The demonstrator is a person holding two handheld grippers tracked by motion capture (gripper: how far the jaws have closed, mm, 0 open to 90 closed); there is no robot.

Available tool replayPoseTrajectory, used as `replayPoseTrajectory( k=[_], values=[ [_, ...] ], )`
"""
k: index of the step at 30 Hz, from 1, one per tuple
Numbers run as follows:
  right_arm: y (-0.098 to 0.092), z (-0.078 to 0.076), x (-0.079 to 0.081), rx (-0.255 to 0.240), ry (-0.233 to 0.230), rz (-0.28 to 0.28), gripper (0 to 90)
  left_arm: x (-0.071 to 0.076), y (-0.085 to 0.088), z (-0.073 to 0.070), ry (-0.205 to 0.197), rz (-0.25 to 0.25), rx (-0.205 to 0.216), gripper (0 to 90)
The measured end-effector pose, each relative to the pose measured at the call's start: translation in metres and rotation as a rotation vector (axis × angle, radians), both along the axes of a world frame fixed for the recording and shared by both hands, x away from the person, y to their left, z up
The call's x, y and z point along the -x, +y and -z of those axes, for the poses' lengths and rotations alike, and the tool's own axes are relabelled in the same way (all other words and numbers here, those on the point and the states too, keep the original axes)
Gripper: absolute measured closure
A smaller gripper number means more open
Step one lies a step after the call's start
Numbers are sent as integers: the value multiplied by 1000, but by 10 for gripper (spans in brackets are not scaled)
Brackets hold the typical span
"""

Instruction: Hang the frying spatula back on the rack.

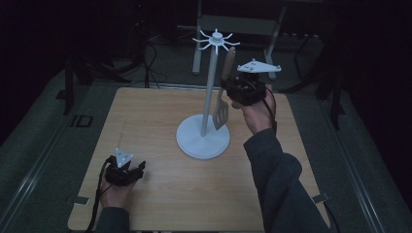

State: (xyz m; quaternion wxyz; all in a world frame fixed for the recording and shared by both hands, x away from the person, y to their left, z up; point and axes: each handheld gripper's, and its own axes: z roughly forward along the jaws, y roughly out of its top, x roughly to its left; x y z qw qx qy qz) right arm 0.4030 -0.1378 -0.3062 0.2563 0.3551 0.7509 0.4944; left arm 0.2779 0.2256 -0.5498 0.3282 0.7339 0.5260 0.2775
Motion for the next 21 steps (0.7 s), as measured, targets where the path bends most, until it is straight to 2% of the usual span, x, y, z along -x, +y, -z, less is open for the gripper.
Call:
replayPoseTrajectory(
  k=[21],
  values=[
    [7, 4, -5, 3, 19, 3, 749, 0, -1, 0, 1, 4, -1, 396]
  ],
)
